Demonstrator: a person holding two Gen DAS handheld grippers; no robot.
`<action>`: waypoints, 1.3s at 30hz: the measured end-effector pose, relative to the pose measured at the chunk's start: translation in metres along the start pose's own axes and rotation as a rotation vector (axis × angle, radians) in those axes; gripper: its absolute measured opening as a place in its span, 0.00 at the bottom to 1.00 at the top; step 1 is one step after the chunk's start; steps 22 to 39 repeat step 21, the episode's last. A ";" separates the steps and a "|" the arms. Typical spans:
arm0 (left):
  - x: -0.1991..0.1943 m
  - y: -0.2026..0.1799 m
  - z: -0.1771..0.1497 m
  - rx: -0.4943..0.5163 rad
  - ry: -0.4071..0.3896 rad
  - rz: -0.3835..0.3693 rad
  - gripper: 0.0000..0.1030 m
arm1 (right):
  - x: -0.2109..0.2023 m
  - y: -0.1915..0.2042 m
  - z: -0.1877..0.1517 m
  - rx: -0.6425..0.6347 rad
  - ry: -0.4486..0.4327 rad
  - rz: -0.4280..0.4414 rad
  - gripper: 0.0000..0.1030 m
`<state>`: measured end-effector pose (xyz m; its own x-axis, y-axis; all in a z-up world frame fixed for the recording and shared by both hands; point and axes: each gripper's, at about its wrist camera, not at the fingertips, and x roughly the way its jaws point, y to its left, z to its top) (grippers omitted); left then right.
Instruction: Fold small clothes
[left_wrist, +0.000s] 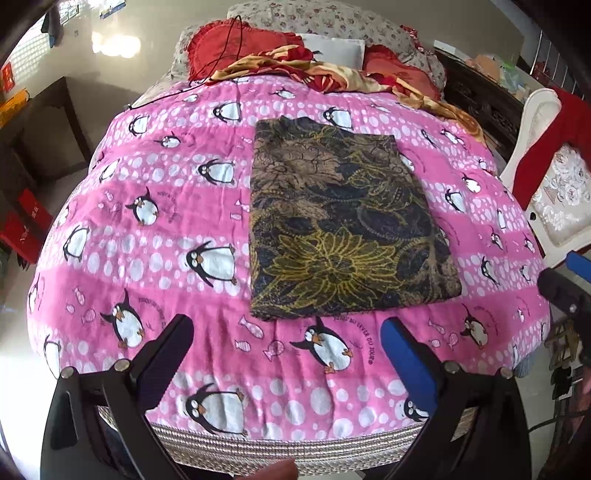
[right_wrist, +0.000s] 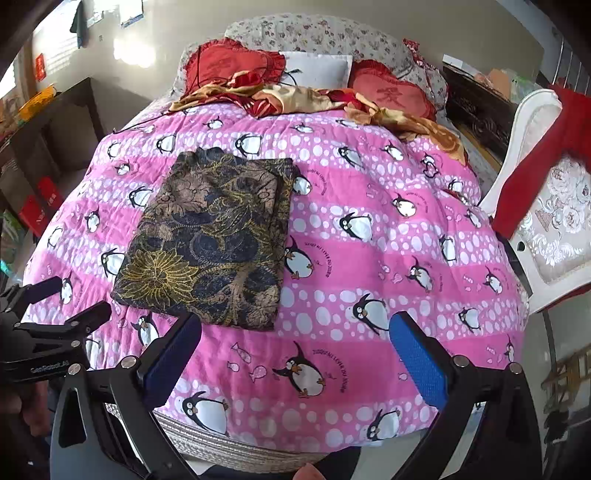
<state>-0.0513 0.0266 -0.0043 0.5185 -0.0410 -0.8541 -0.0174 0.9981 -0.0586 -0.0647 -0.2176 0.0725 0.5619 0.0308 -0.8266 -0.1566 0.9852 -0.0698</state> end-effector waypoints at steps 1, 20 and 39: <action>-0.001 -0.003 -0.001 0.000 0.004 0.000 1.00 | -0.002 -0.002 -0.001 0.001 -0.006 0.005 1.00; 0.004 -0.045 -0.002 0.064 0.020 -0.002 1.00 | -0.015 -0.014 -0.023 0.041 -0.060 0.087 1.00; 0.007 -0.044 -0.001 0.061 0.021 0.011 1.00 | -0.010 -0.015 -0.022 0.045 -0.054 0.092 1.00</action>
